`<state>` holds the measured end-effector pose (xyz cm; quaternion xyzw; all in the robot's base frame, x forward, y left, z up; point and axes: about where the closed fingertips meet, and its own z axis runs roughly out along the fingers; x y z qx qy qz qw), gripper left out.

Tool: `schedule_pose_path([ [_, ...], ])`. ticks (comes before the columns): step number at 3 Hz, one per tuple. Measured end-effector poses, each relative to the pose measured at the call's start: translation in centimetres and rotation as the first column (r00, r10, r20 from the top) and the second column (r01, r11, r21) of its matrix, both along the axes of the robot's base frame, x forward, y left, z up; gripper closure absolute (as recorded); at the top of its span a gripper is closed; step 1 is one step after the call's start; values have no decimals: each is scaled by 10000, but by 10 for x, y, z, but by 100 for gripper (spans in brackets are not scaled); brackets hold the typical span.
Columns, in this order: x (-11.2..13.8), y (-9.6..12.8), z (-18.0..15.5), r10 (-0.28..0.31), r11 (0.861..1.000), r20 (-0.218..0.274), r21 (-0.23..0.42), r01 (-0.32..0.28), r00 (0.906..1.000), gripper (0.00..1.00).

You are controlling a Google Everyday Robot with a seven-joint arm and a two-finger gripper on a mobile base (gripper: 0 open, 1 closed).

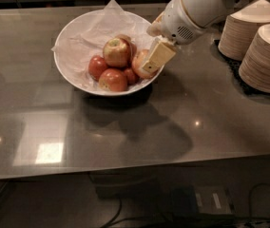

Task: Pick apple from white bowl

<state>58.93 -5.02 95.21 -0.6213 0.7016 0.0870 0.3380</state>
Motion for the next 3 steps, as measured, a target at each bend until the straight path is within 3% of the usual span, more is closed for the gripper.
schedule_pose_path([
  [3,4,4,-38,112,9999,-775,98,-104,9969,34],
])
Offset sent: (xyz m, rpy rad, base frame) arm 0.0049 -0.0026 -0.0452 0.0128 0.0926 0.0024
